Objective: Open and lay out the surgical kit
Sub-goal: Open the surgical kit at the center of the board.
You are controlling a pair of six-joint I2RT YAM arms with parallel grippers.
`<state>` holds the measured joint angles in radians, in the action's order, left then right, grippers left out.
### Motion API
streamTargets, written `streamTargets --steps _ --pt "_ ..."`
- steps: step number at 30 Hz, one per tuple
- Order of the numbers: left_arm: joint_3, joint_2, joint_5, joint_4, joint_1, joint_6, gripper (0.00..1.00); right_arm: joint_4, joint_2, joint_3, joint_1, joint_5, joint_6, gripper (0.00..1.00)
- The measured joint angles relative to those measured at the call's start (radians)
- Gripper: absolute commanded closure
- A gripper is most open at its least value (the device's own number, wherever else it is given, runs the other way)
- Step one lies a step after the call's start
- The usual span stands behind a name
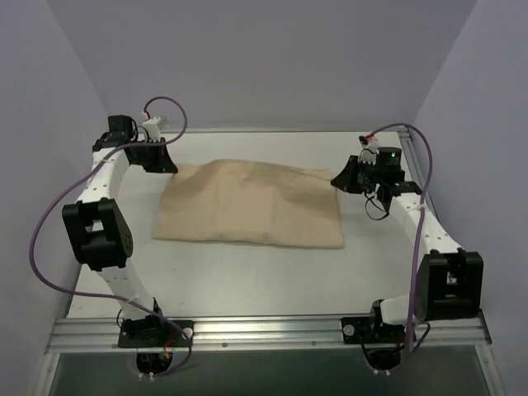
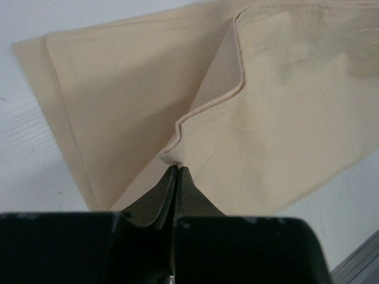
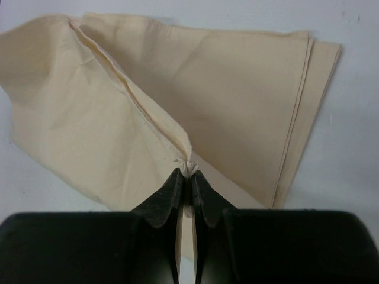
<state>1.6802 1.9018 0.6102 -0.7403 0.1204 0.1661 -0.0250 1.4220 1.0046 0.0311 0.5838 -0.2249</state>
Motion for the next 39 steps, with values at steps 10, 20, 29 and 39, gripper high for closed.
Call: streamTargets --steps 10,20,29,39 --pt "-0.297 -0.317 0.079 -0.233 0.18 0.262 0.98 0.254 -0.288 -0.285 0.03 -0.139 -0.15 1.0" --pt "-0.596 -0.642 -0.127 -0.54 0.195 0.637 0.98 0.512 -0.515 -0.319 0.179 -0.307 -0.341 1.0" --pt "-0.694 -0.77 -0.309 -0.594 0.213 0.794 0.98 0.77 -0.686 -0.319 0.251 -0.36 -0.378 1.0" --pt "-0.647 -0.807 -0.334 -0.615 0.213 0.906 0.98 0.918 -0.783 -0.268 0.266 -0.38 -0.385 1.0"
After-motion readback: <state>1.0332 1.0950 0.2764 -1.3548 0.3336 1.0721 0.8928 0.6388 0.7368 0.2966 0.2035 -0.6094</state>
